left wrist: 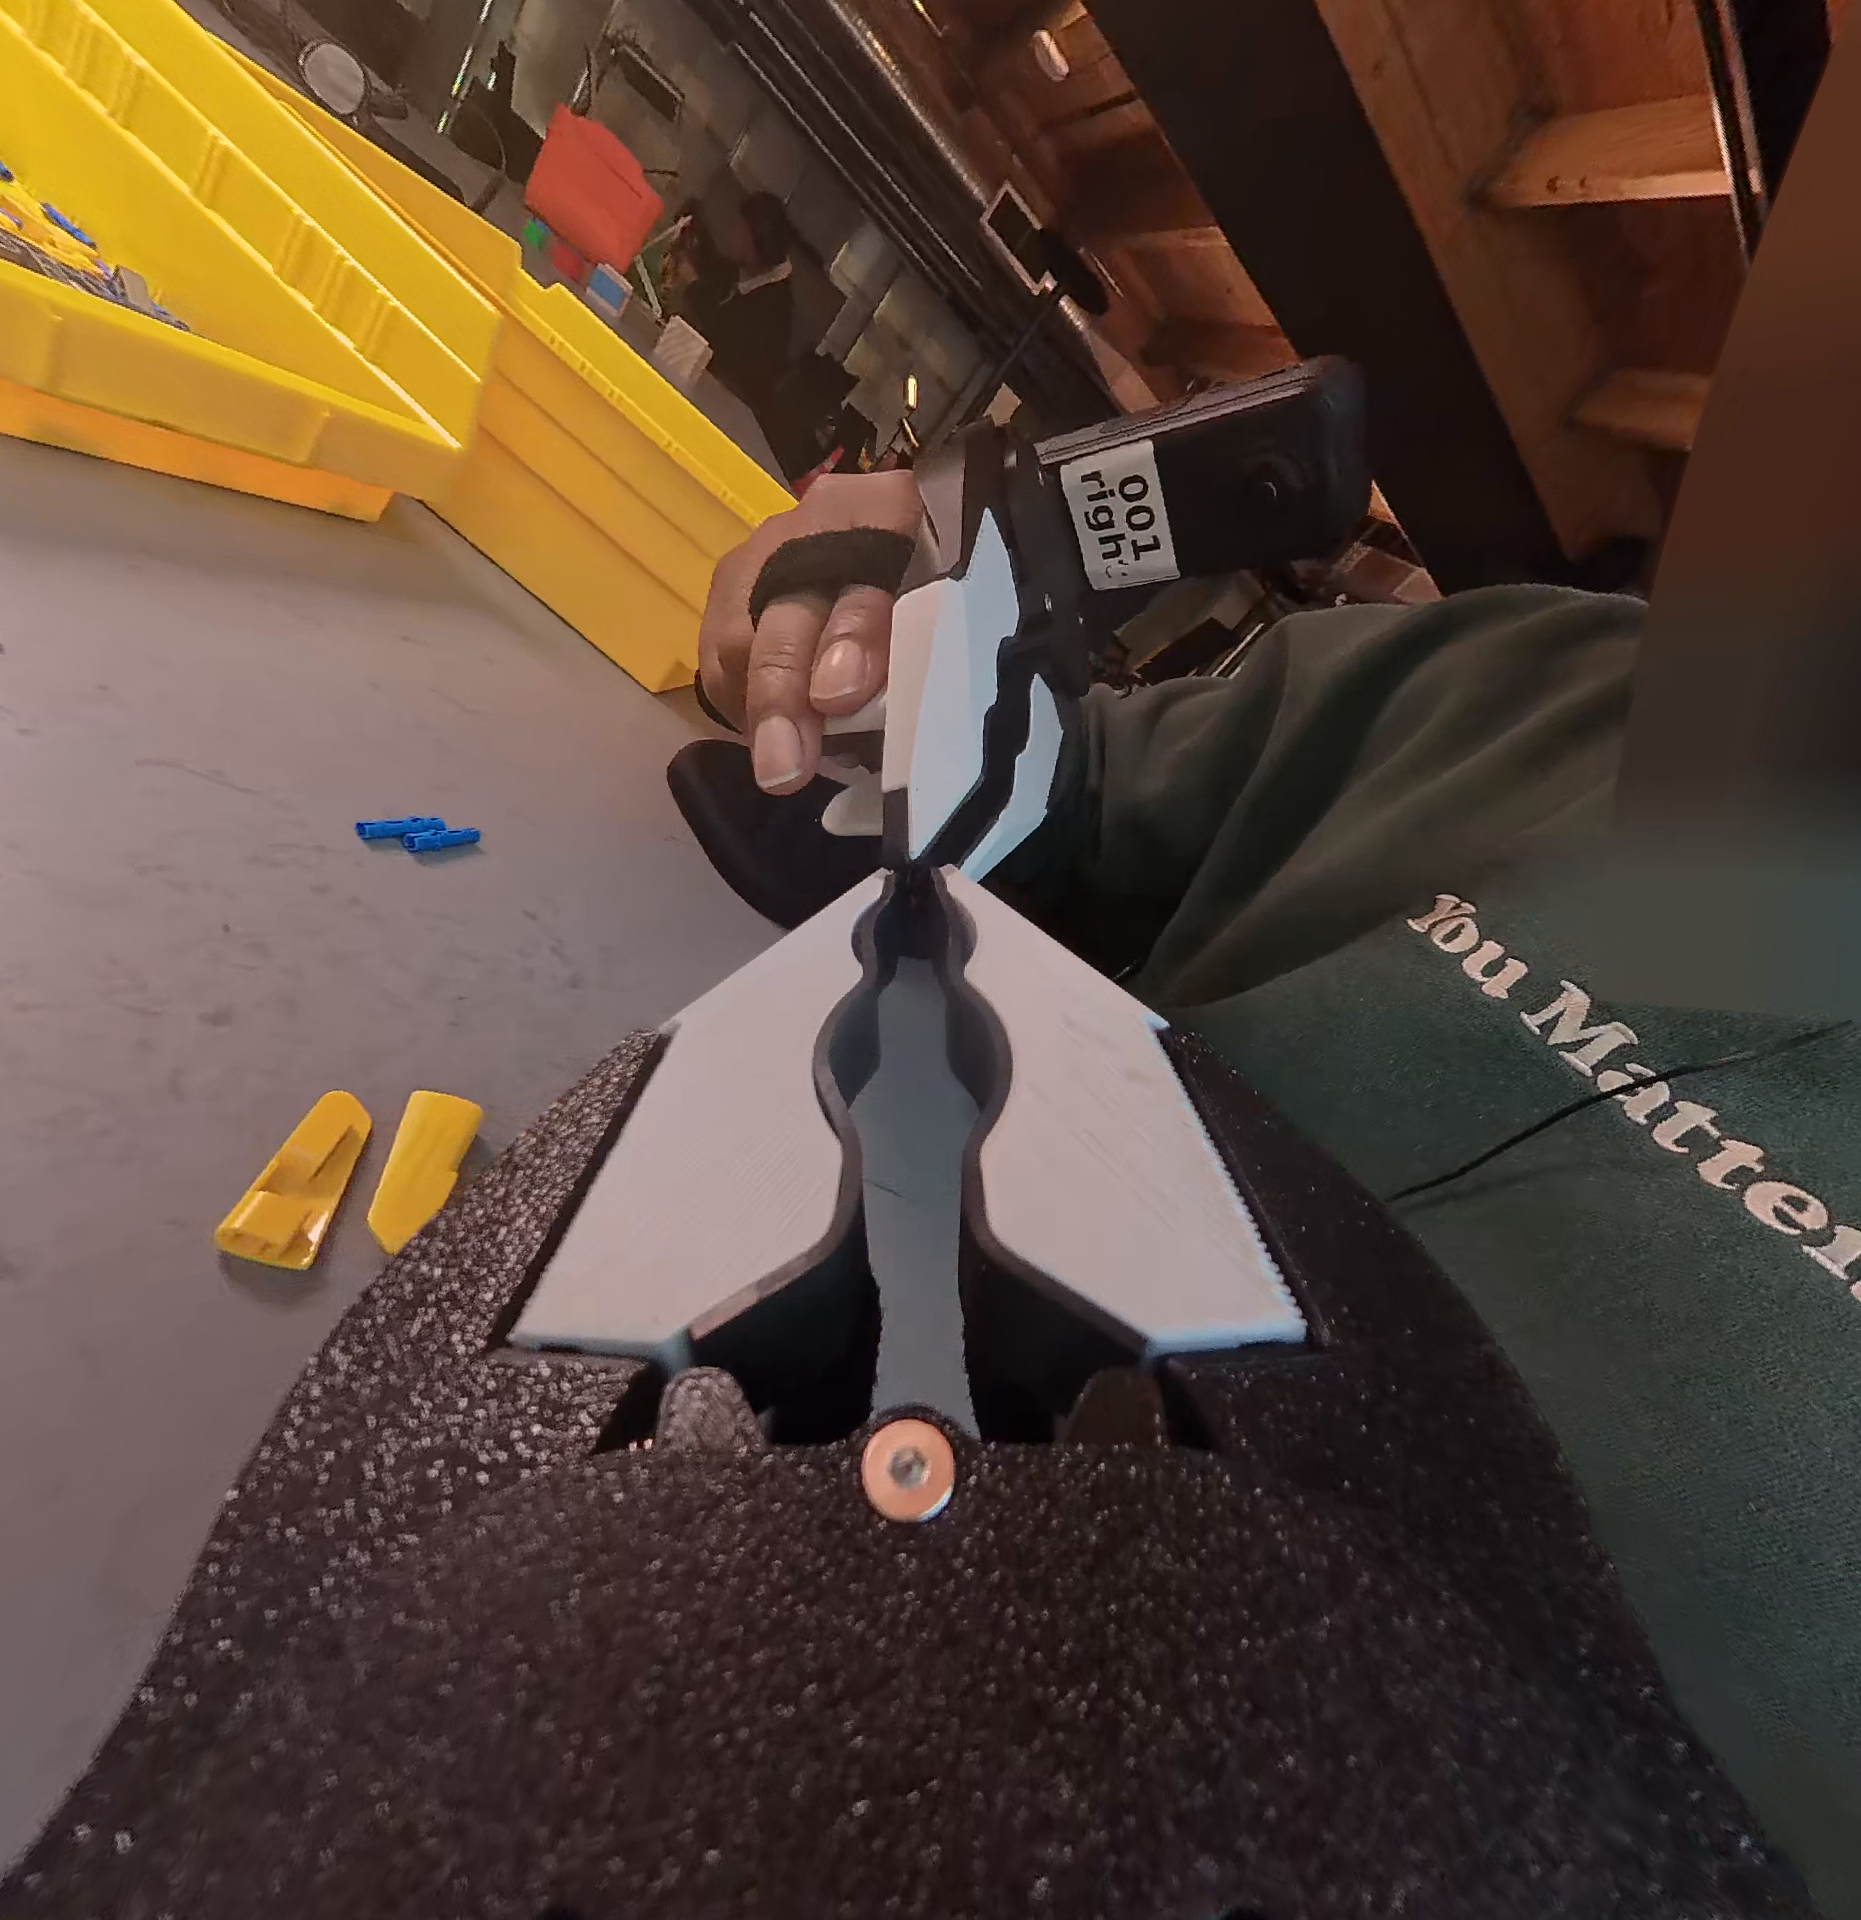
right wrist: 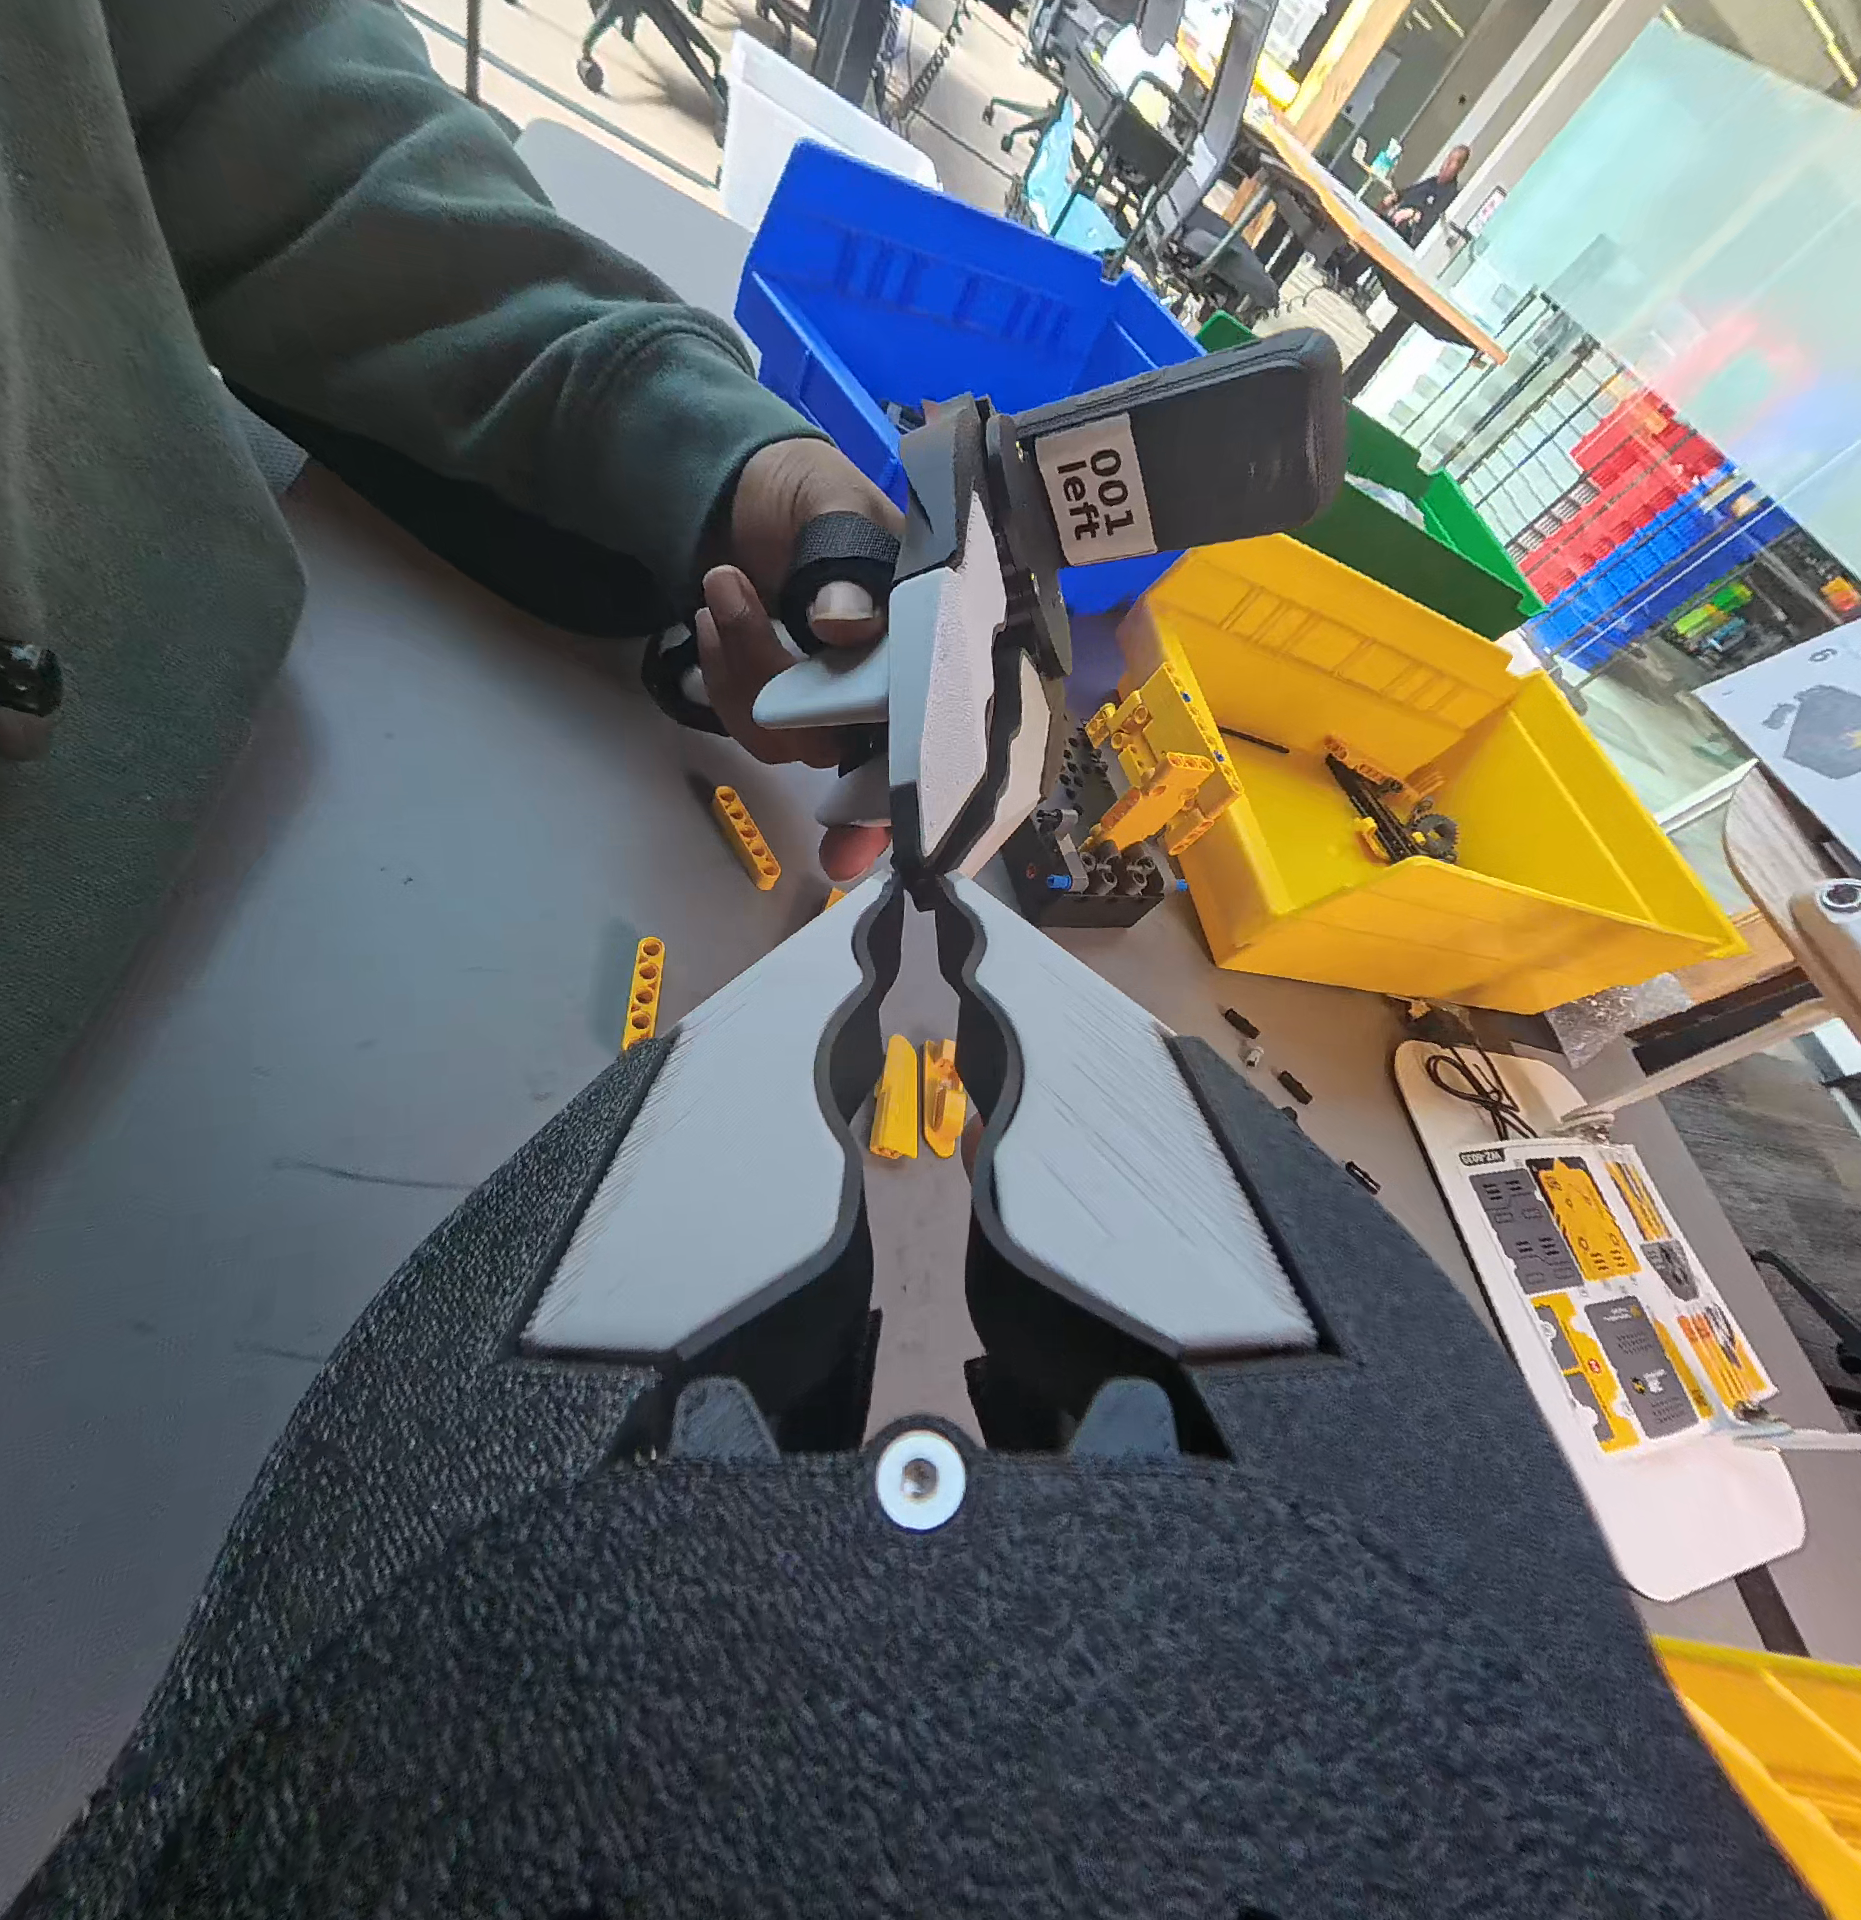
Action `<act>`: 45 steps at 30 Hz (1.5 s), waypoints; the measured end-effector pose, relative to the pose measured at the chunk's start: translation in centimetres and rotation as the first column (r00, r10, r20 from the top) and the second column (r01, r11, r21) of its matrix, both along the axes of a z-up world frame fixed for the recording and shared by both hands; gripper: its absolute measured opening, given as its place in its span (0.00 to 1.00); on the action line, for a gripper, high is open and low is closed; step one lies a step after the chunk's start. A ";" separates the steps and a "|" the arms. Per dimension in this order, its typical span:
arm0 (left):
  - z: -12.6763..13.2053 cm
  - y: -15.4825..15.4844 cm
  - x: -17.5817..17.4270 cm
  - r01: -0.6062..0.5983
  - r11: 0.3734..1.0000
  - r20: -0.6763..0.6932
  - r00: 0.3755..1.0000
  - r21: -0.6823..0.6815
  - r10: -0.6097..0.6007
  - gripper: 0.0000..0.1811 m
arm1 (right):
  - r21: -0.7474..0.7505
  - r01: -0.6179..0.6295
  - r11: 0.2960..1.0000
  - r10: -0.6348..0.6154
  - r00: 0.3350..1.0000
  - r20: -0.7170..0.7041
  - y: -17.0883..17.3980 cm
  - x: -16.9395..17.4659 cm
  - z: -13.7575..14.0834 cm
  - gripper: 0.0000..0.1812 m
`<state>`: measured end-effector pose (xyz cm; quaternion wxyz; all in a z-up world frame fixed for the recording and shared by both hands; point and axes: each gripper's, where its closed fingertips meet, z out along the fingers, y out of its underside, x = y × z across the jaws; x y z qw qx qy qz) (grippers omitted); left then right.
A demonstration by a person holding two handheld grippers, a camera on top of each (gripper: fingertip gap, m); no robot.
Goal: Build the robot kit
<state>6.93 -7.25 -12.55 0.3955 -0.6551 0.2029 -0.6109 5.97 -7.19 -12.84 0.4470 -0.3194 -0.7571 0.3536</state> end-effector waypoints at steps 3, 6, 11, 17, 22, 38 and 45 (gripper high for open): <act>0.1 0.2 -0.1 -0.003 1.000 0.022 1.000 -0.023 0.004 0.02 | -0.020 0.013 1.000 -0.013 1.000 -0.003 0.2 -0.1 0.1 0.02; 0.3 0.4 -0.6 -0.024 1.000 0.023 0.999 -0.017 0.025 0.04 | -0.058 0.031 0.998 -0.032 0.999 -0.020 0.6 -0.1 0.3 0.02; 0.2 0.3 -0.5 -0.022 1.000 0.011 1.000 -0.014 0.022 0.03 | -0.073 0.036 0.997 -0.039 0.999 -0.037 0.5 -0.1 0.3 0.02; 0.3 0.2 -0.4 -0.009 1.000 0.006 1.000 -0.013 0.009 0.02 | -0.075 0.039 0.996 -0.042 0.998 -0.046 0.3 -0.2 0.4 0.02; 0.0 -0.2 -0.3 0.028 0.999 -0.005 1.000 -0.035 -0.028 0.02 | -0.028 0.020 0.999 -0.021 0.999 -0.039 -0.1 0.0 0.0 0.02; 0.3 -0.6 -0.1 0.070 0.996 0.037 0.997 -0.050 -0.068 0.01 | -0.064 0.012 0.998 -0.015 0.998 -0.061 -0.7 0.0 0.5 0.02; -0.4 0.1 -0.6 0.000 1.000 -0.050 0.999 -0.009 -0.001 0.02 | -0.188 0.065 0.980 -0.068 0.998 -0.009 0.4 0.2 0.0 0.02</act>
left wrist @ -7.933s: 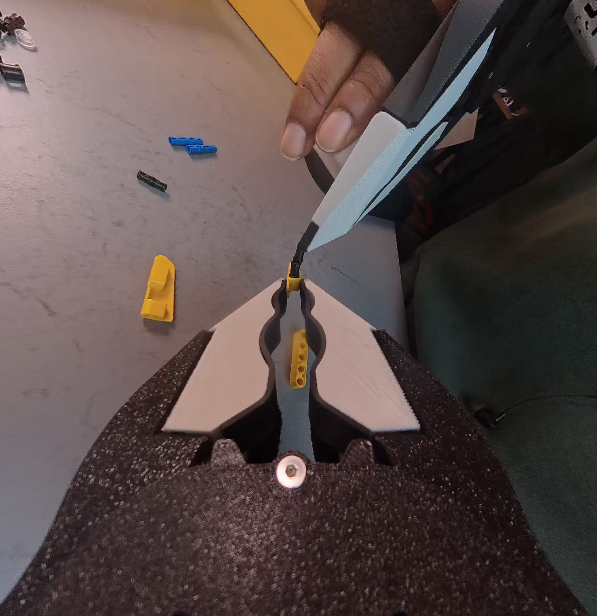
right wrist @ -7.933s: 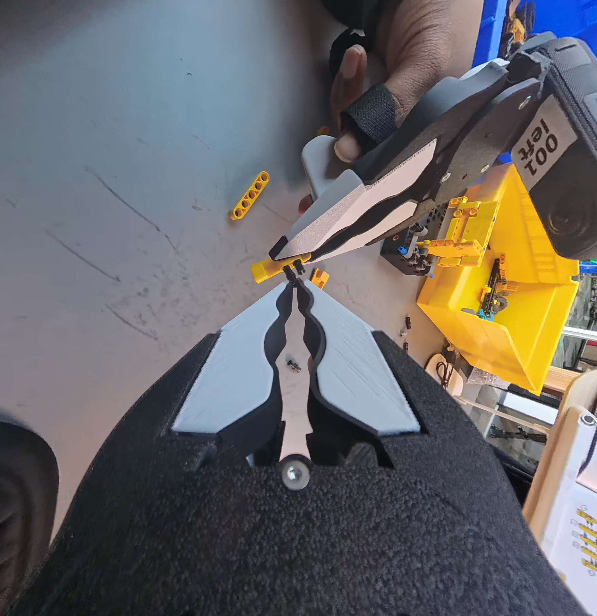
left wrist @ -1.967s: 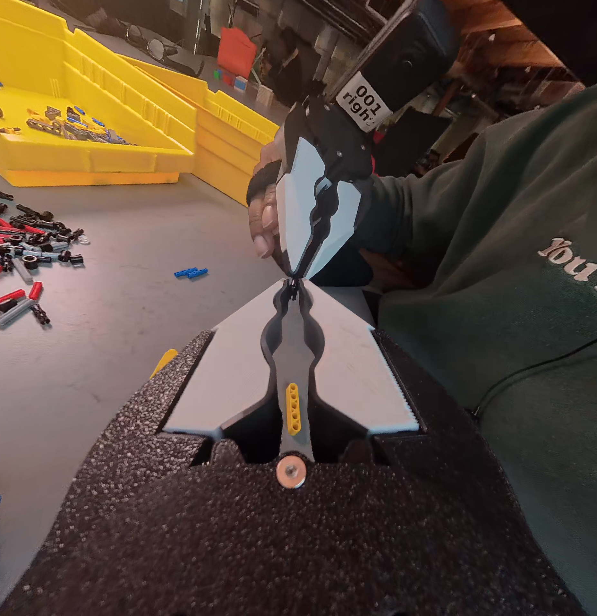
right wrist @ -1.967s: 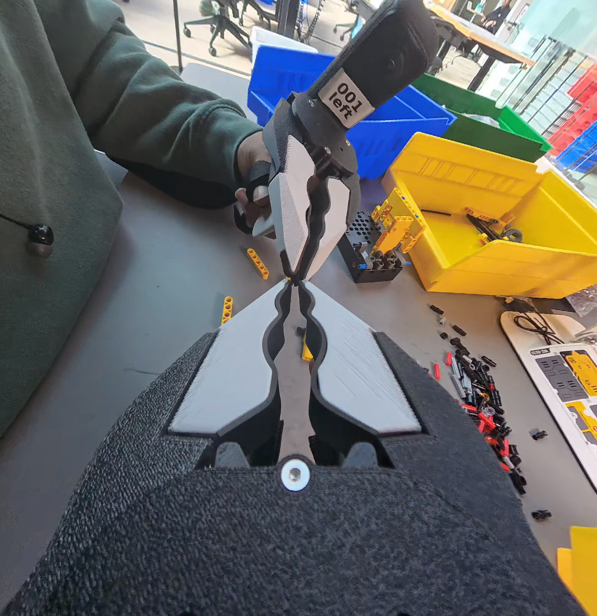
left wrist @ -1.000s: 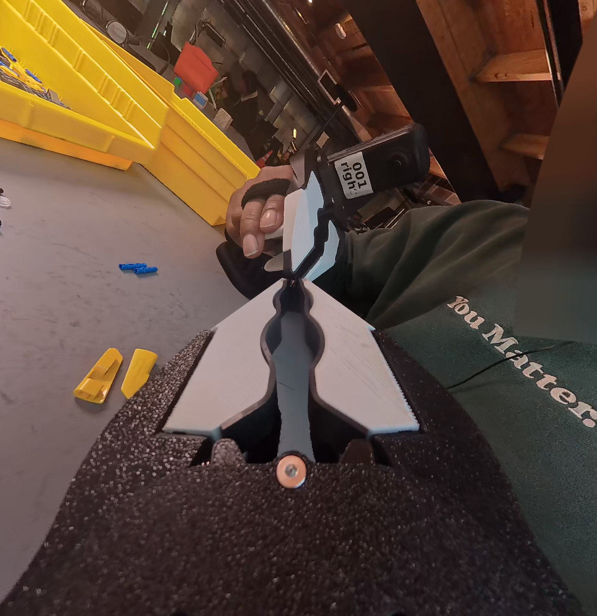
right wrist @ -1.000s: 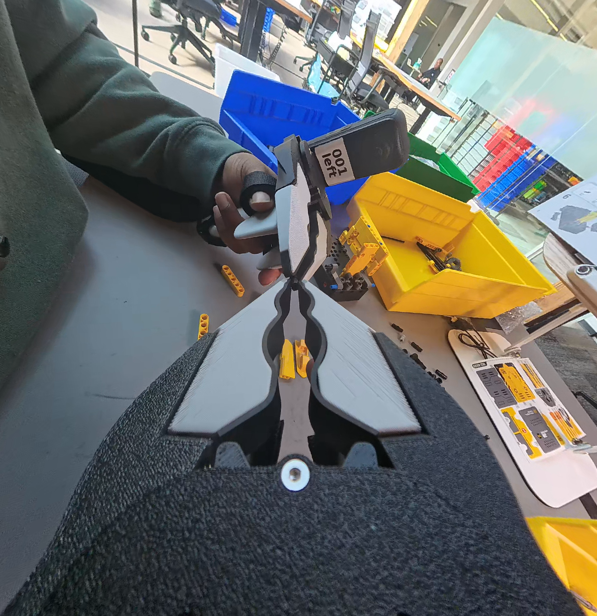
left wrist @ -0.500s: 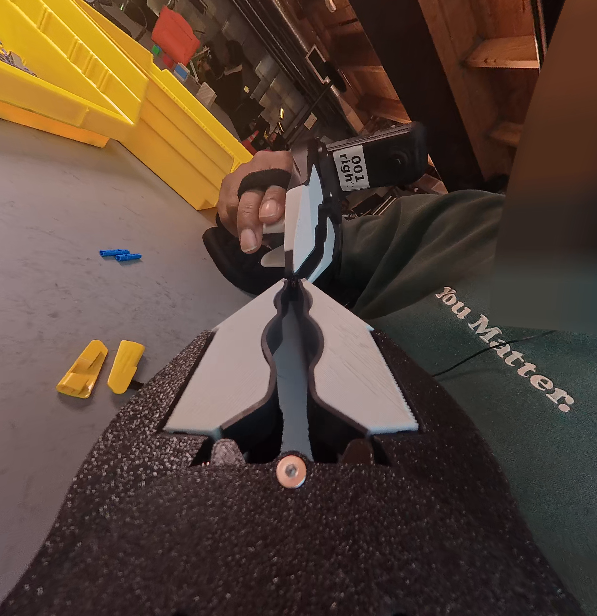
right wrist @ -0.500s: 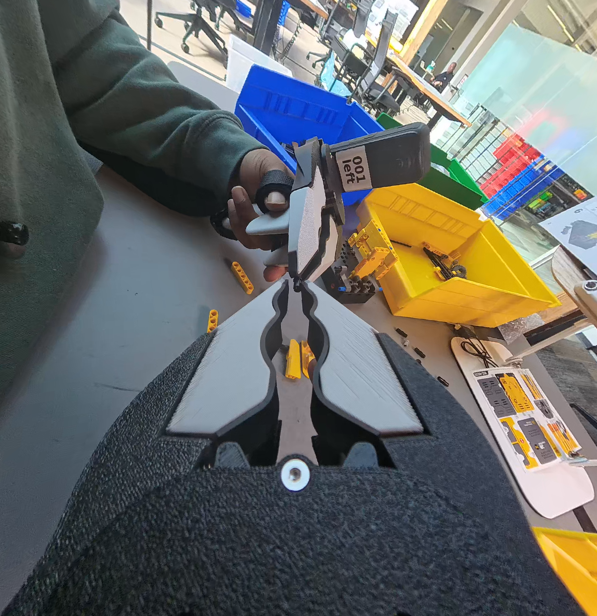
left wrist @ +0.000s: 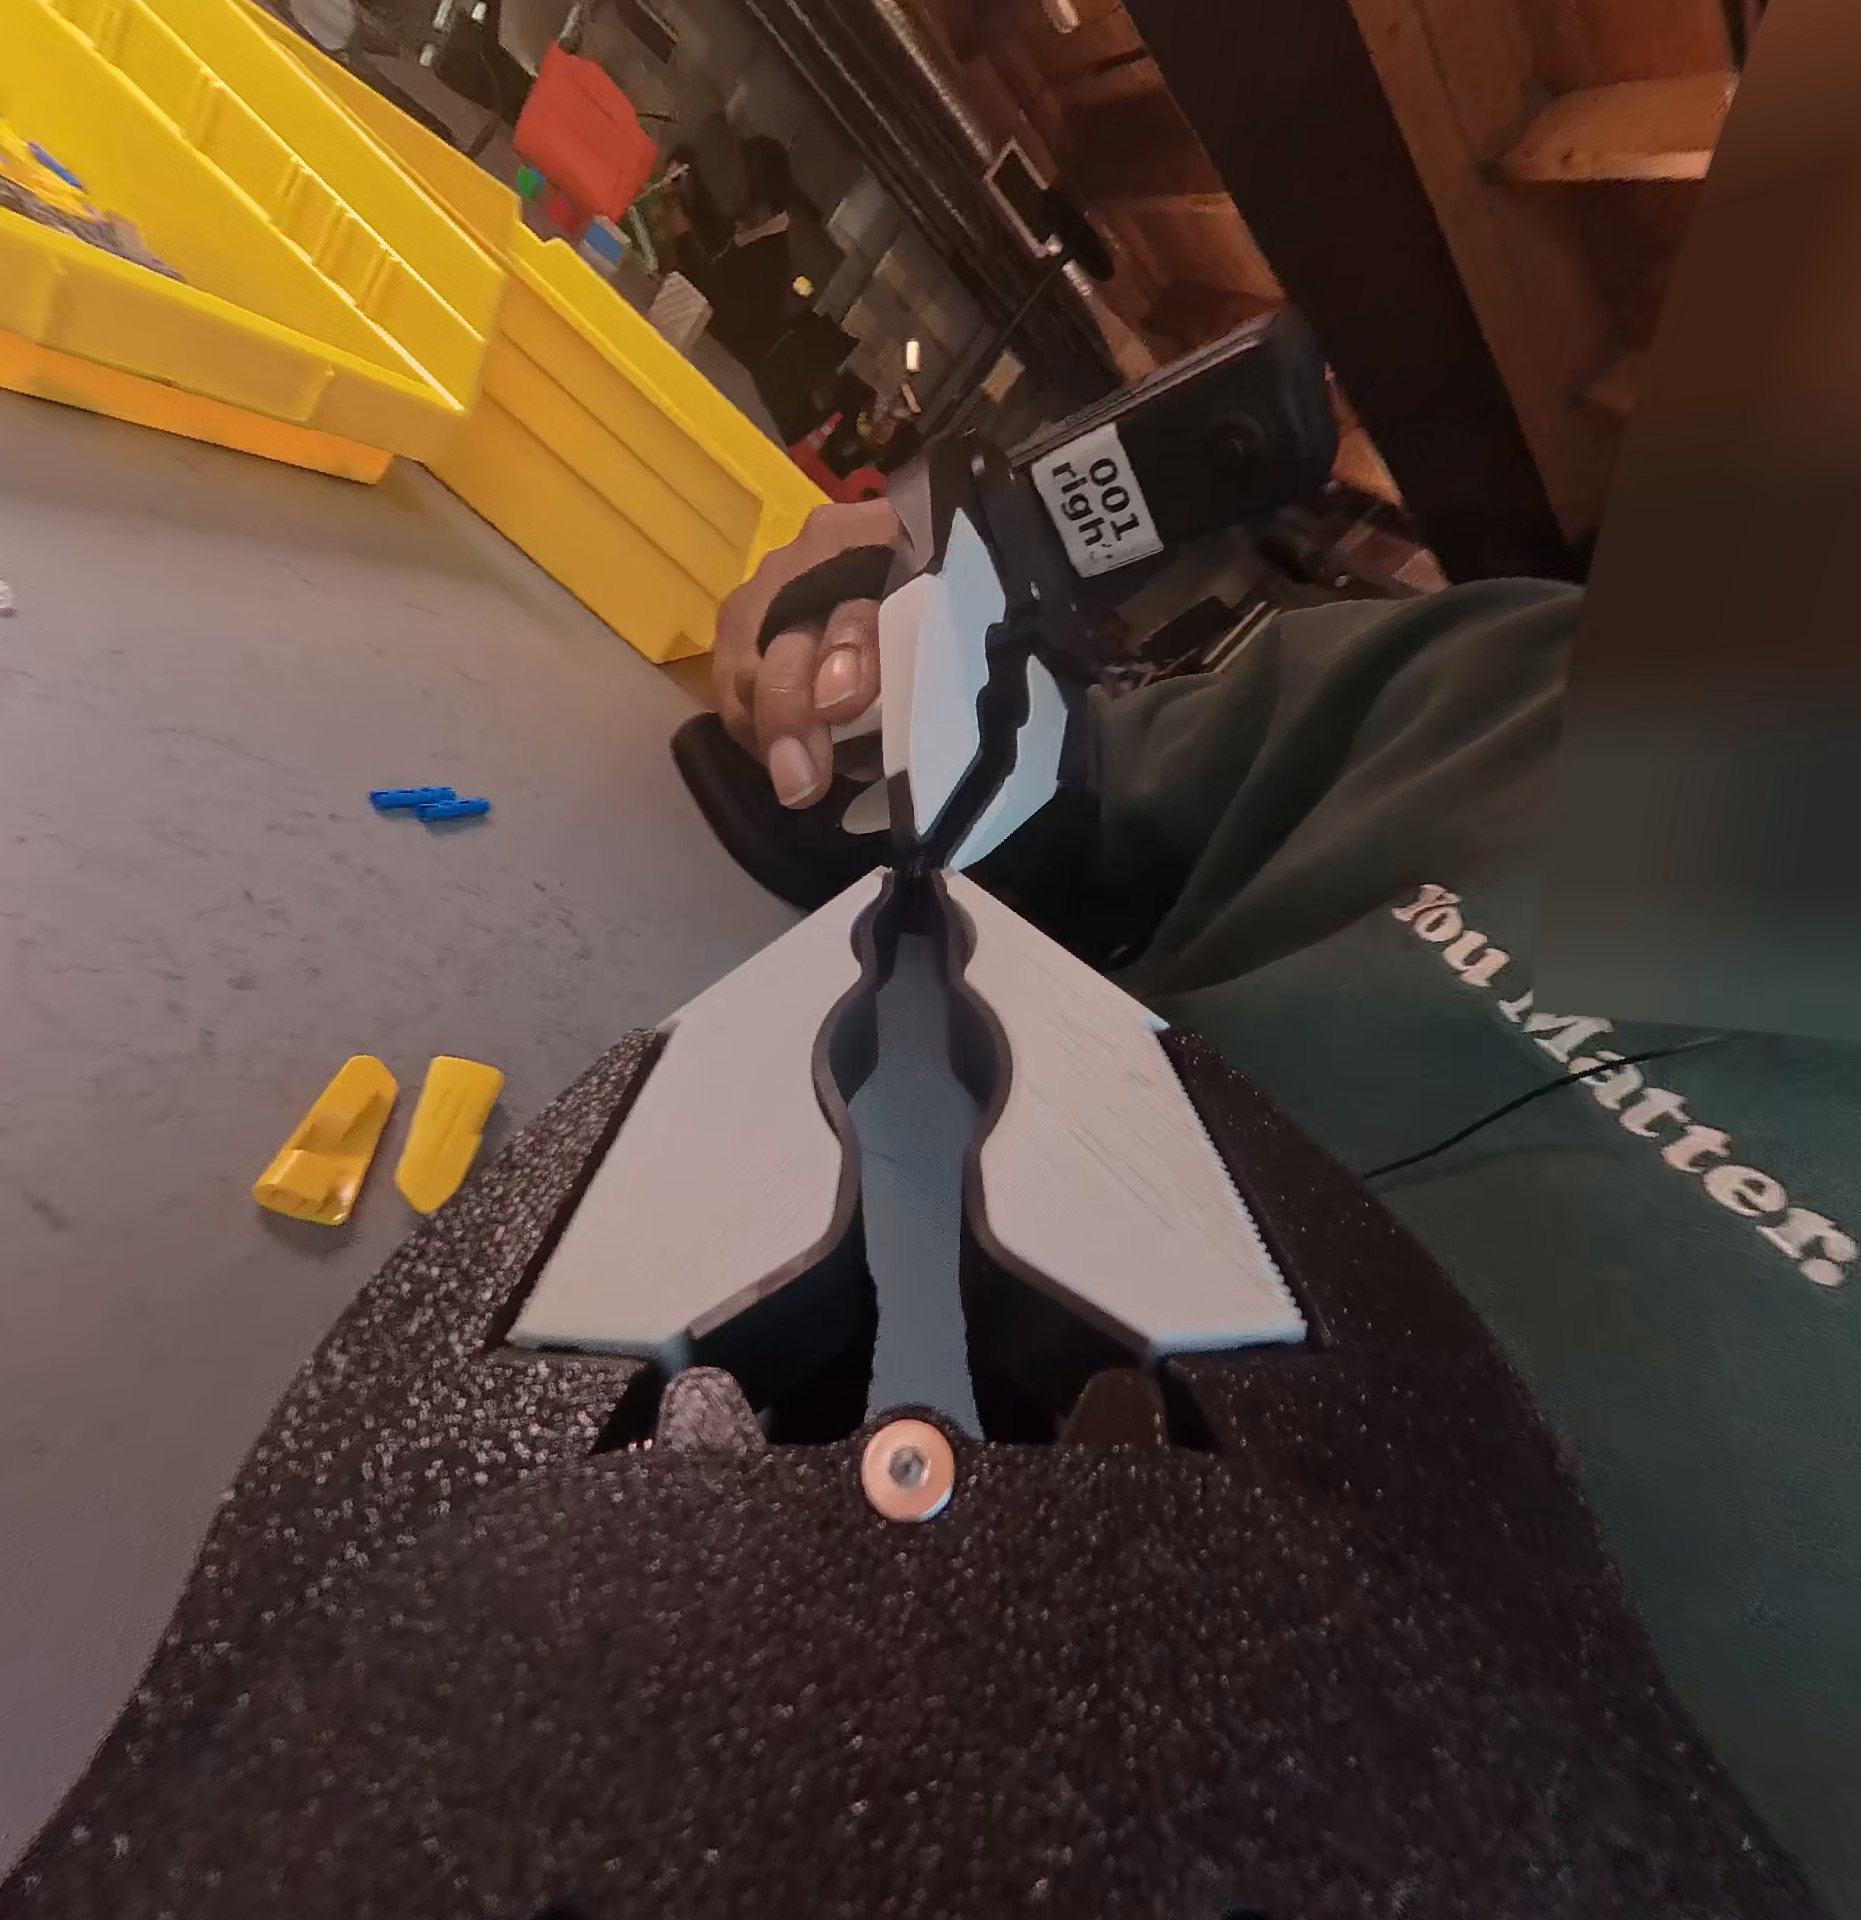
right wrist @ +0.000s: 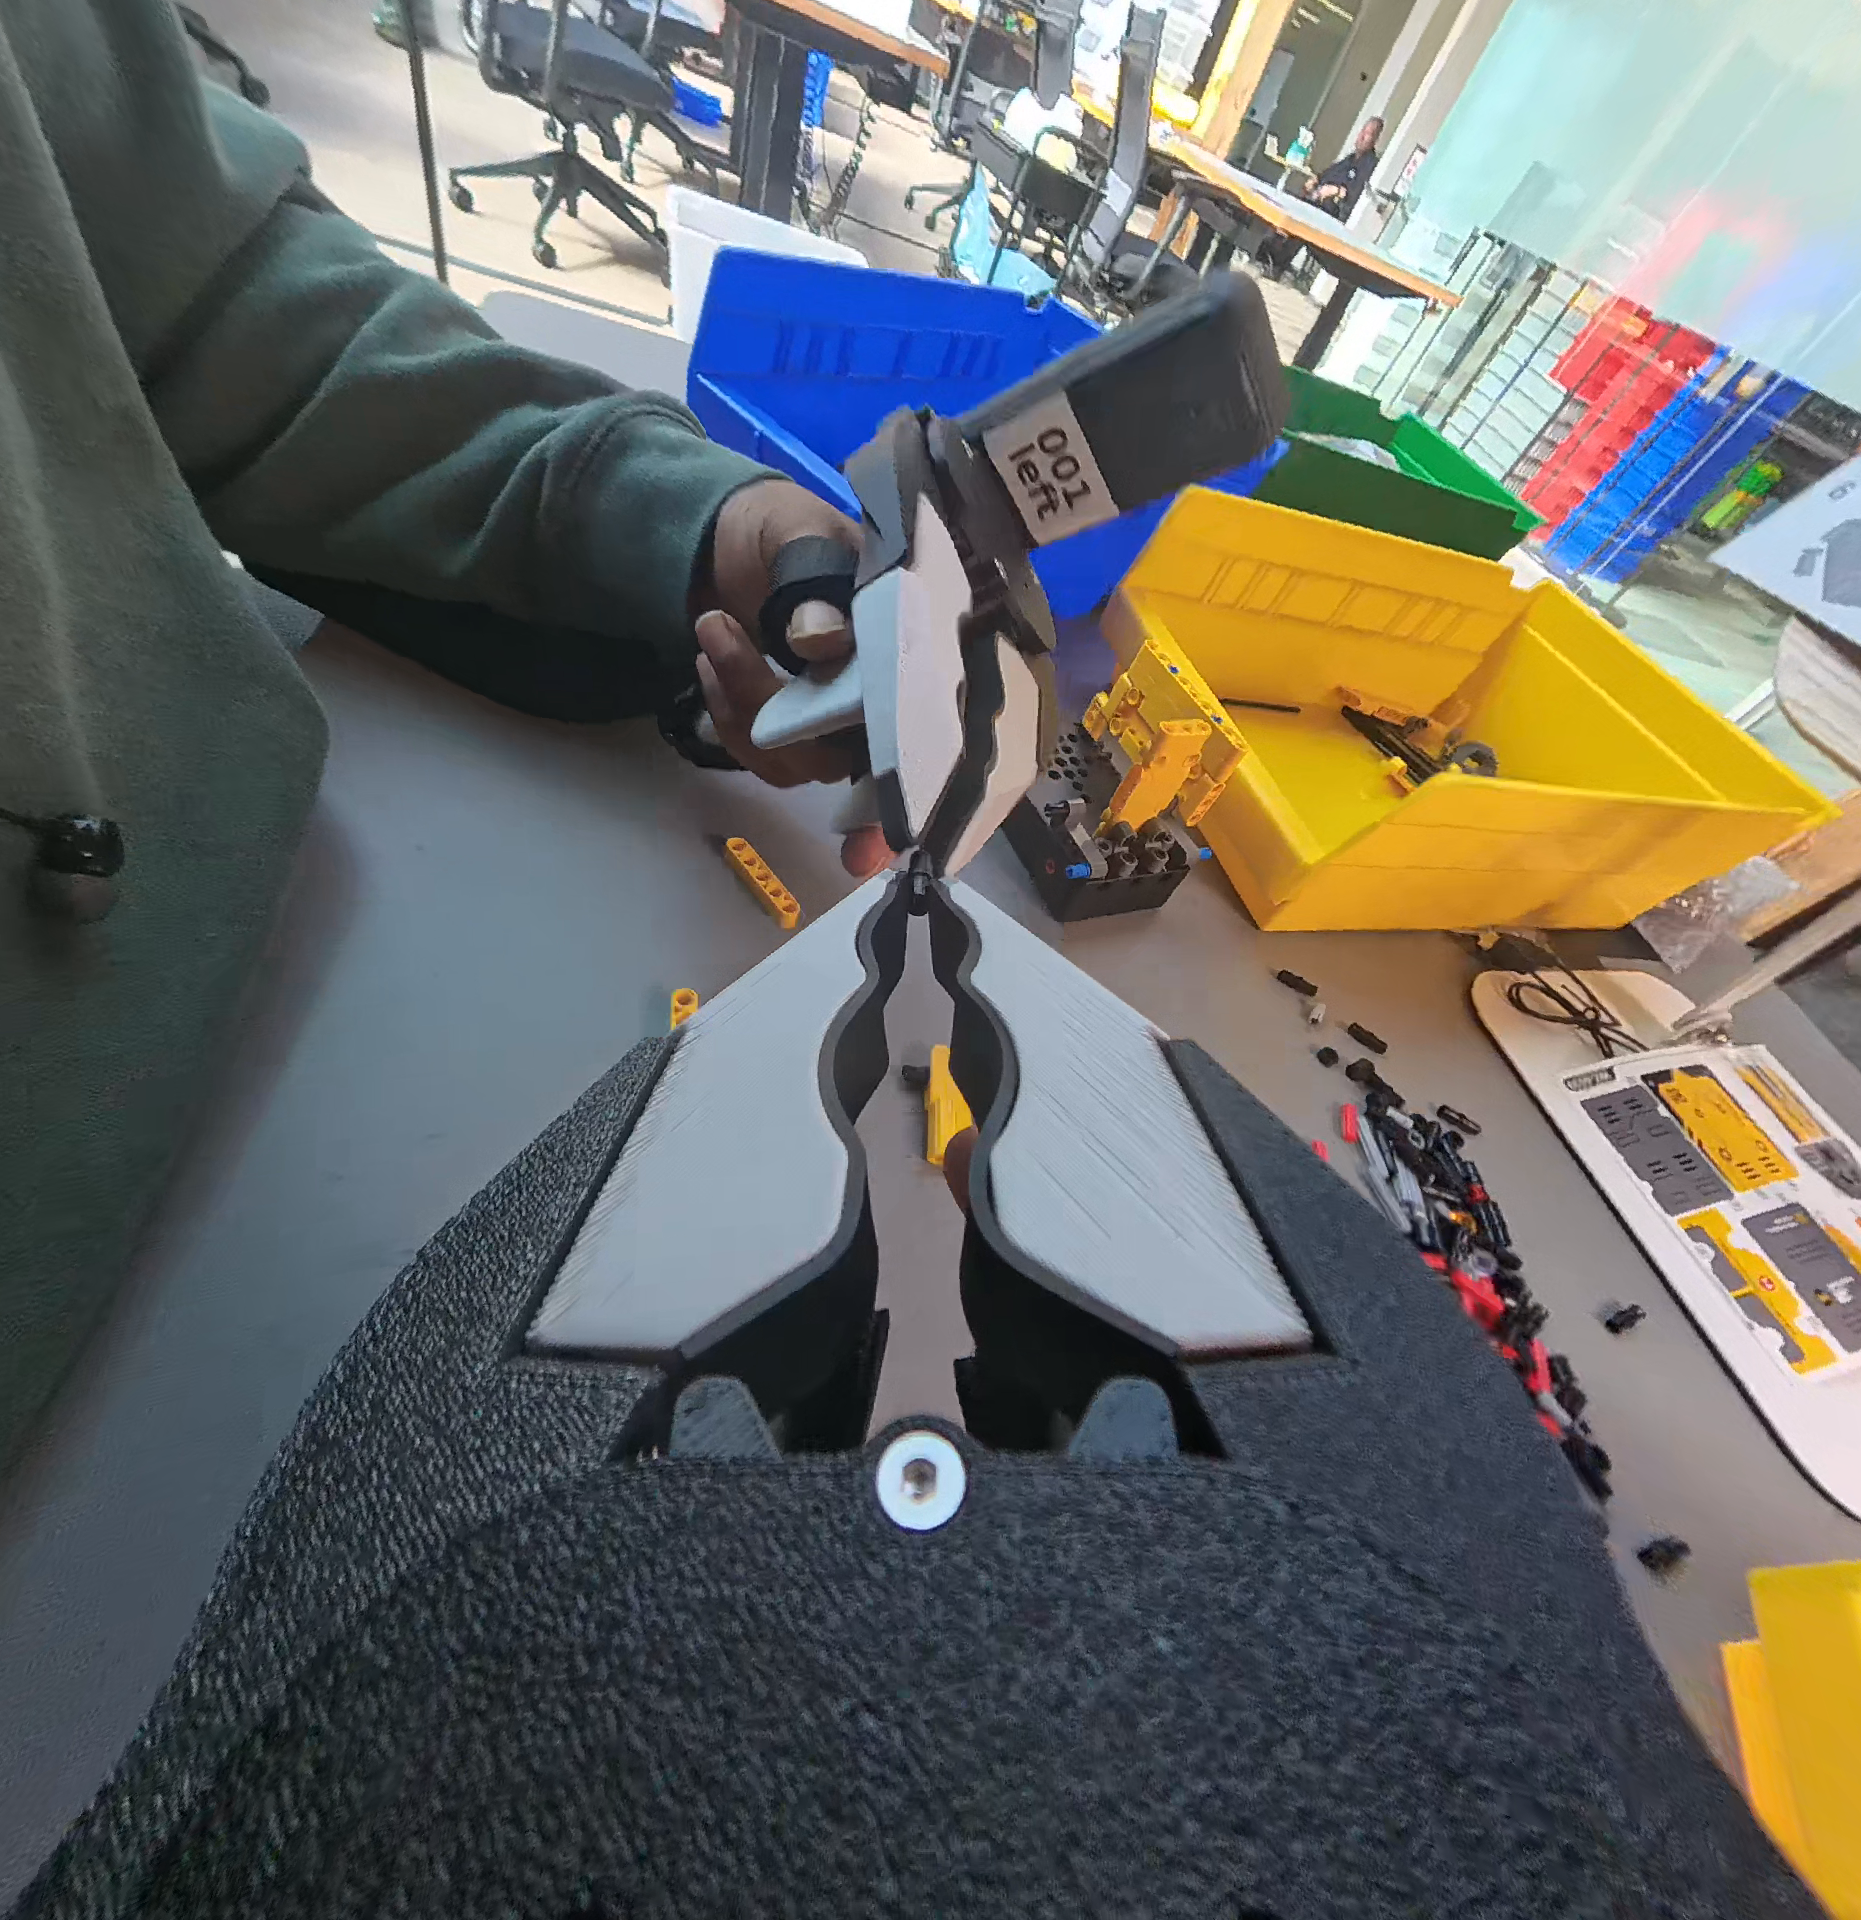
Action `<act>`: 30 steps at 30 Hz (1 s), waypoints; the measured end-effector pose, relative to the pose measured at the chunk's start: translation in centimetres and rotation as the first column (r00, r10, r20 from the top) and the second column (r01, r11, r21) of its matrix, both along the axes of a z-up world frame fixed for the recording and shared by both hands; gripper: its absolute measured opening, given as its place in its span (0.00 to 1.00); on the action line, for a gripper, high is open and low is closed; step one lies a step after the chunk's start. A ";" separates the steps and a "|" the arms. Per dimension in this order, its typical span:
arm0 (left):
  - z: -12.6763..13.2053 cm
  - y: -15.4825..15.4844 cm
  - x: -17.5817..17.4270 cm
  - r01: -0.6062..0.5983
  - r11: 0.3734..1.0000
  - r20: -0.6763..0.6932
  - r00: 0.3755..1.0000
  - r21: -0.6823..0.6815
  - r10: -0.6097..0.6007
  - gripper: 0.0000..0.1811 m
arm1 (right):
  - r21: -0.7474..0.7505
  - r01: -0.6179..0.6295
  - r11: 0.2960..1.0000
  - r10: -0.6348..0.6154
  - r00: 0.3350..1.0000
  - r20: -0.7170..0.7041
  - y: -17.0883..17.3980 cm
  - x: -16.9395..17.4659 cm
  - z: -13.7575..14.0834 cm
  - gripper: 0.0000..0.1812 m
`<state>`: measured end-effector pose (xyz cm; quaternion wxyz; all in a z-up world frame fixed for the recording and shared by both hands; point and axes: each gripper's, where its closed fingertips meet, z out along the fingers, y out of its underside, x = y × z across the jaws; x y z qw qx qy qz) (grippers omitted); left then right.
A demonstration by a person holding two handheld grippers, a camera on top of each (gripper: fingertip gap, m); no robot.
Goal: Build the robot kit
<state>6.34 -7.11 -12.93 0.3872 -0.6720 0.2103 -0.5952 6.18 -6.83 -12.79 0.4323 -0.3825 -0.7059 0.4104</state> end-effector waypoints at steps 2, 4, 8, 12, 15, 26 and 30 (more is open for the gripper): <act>-1.3 0.9 -1.1 -0.083 0.993 -0.167 0.981 0.080 0.096 0.06 | -0.019 0.049 0.999 -0.048 0.998 0.035 1.5 0.6 -0.7 0.02; -3.6 1.6 -2.2 -0.120 0.977 -0.384 0.906 0.177 0.181 0.07 | -0.011 0.099 0.995 -0.098 0.990 0.097 2.9 1.2 -2.2 0.02; -8.2 1.8 -2.9 -0.027 0.958 -0.678 0.700 0.285 0.222 0.08 | 0.024 0.133 0.991 -0.136 0.973 0.186 3.7 1.5 -5.0 0.02; -10.3 1.9 -2.9 0.087 0.926 -0.790 0.555 0.366 0.260 0.12 | 0.046 0.130 0.991 -0.137 0.959 0.247 3.9 0.9 -6.8 0.02; -10.6 2.0 -2.5 0.161 0.901 -0.809 0.522 0.403 0.268 0.13 | 0.050 0.119 0.992 -0.129 0.953 0.274 4.3 0.6 -7.4 0.02; -11.2 2.5 -2.2 0.205 0.927 -0.807 0.572 0.313 0.146 0.10 | -0.045 0.140 0.989 -0.121 0.947 0.298 5.2 0.9 -7.7 0.02; -11.2 2.9 -2.0 0.176 0.941 -0.804 0.579 0.288 0.138 0.05 | -0.056 0.133 0.990 -0.109 0.946 0.307 4.9 0.6 -7.7 0.02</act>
